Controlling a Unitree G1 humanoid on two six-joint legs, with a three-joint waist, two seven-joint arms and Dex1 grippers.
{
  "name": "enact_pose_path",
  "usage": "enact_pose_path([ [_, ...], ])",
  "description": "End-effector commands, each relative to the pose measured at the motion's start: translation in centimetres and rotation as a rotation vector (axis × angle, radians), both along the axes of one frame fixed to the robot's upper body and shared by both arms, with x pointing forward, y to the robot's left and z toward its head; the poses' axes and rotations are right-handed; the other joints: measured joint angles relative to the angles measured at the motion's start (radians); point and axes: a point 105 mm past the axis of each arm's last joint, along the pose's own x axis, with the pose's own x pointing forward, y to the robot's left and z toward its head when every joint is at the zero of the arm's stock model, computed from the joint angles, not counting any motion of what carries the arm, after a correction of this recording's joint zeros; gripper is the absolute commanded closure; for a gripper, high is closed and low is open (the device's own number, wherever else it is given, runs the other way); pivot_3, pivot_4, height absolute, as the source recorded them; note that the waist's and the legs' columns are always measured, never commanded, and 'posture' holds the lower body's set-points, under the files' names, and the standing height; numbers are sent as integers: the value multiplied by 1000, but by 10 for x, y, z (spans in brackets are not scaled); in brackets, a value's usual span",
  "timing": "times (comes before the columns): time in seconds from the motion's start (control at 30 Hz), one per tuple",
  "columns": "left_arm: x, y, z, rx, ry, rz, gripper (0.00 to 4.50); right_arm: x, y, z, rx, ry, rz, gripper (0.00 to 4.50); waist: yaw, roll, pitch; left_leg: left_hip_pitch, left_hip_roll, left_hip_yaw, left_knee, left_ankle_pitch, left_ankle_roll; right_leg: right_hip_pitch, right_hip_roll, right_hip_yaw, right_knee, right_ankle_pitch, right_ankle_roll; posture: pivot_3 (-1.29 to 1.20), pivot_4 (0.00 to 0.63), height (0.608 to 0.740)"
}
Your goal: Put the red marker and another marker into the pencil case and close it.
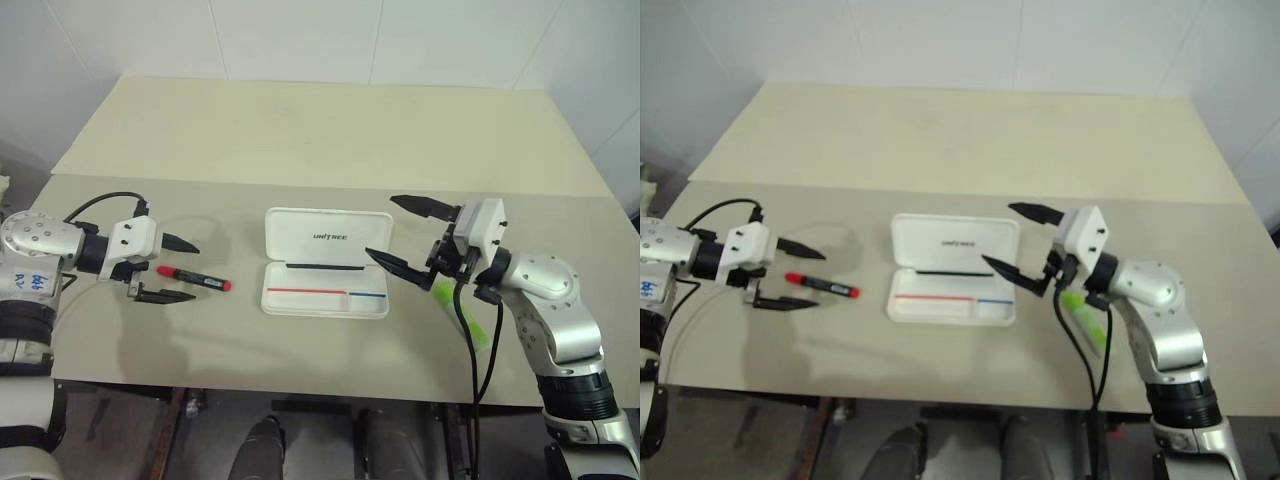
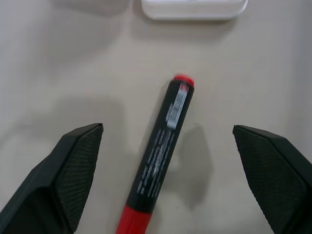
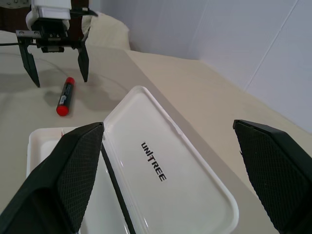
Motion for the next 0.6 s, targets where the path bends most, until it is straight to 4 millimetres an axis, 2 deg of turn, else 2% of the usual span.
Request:
enact_pose_path([
  [0.03, -5, 6, 0, 50, 50, -54, 20, -6, -6, 15, 9, -60, -21, 0, 0, 0, 0, 0, 0, 0, 0, 0, 0, 0, 0, 0, 0, 0, 0, 0, 150, 740],
  [0.2, 0, 12, -8, 85, 68, -27, 20, -8, -7, 17, 10, -66, -29, 0, -2, 0, 0, 0, 0, 0, 0, 0, 0, 0, 1, 0, 0, 0, 0, 0, 150, 740],
  [0.43, 4, 7, -26, 113, 151, -23, 20, -10, -6, 21, 10, -77, -37, 0, 0, 0, 0, 0, 0, 0, 0, 0, 0, 0, 1, 0, 1, 0, 0, 0, 150, 740],
  [0.53, 6, 3, -28, 104, 155, -21, 584, -11, -6, 22, 11, -81, -38, 0, 1, 0, 0, 0, 0, 0, 1, 0, 0, 0, 1, 1, 2, 0, 0, 0, 150, 740],
  [0.6, 8, 2, -28, 103, 151, -20, 1203, -12, -5, 23, 11, -82, -39, 0, 6, 0, 0, 1, 0, 0, 1, 1, 0, 0, 1, 1, 4, 0, 0, 0, 150, 740],
])
